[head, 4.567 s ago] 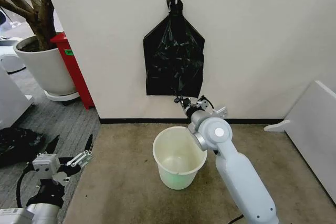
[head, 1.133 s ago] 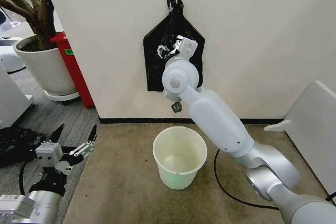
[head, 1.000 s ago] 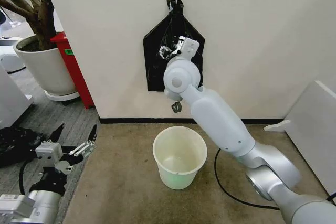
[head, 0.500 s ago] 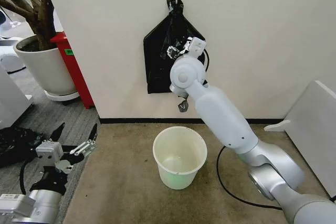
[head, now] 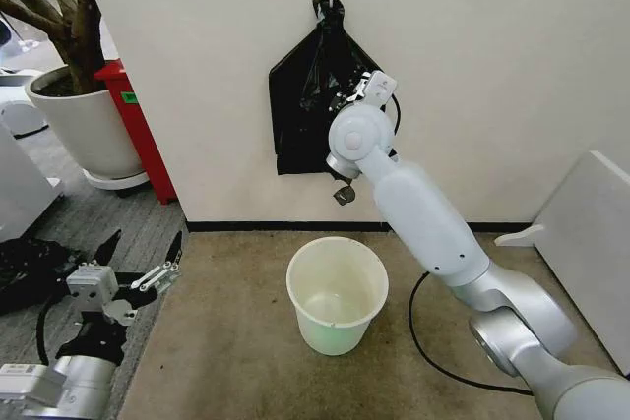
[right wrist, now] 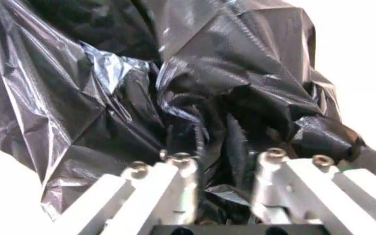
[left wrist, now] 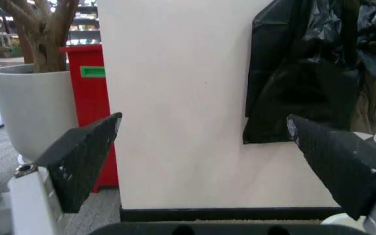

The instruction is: Place the garbage bag over the trash bin.

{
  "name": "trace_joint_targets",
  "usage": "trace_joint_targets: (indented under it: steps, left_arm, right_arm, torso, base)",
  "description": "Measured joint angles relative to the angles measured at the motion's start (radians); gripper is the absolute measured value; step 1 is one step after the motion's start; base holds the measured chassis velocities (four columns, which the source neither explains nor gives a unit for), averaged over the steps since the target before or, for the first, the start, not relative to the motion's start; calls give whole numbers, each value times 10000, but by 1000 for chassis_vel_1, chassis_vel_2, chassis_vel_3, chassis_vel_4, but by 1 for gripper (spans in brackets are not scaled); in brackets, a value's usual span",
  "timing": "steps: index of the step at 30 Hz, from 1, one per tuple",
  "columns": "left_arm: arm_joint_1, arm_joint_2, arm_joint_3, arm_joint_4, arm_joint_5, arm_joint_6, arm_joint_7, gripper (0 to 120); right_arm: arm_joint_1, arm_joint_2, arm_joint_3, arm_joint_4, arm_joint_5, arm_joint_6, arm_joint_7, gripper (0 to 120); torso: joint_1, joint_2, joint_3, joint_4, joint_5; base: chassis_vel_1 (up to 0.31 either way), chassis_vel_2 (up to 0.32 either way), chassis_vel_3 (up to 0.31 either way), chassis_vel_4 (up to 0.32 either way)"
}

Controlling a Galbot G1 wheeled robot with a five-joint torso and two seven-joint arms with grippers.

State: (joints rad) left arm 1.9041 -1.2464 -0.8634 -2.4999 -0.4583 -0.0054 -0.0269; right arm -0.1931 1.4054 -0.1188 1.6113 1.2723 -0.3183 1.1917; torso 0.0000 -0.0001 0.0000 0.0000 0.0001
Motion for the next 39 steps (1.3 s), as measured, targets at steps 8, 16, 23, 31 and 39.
trace_joint_targets:
  steps: [8,16,23,31,39]
  left_arm:
    - [-74,135,-74,0,-138,-10,-8,100]
    - [-226,633,-128,0,-386,109,-138,100]
    - [-1205,2779,-195,0,-1677,904,-799,100]
    - [-3959,5771,343,1184,-3656,1586,-1398,100]
    - [-7025,7181,2088,2916,-4399,1792,-1415,100]
  right_arm:
    - [-166,-134,202,244,495,395,-245,0]
    - [-435,-517,448,1096,1087,716,-1097,0]
    - [-496,-906,736,1665,1701,798,-1752,0]
    - [-996,-1185,762,1793,1781,754,-2499,0]
    - [-1326,-962,912,1751,1630,746,-2792,0]
  torso:
    - [0,0,0,0,0]
    - [0,0,-1,2,-3]
    - [0,0,-1,1,-3]
    - [0,0,1,-1,0]
    - [0,0,2,3,-4]
  base:
    - [0,0,0,0]
    - [0,0,0,0]
    - [0,0,0,0]
    - [0,0,0,0]
    - [0,0,0,0]
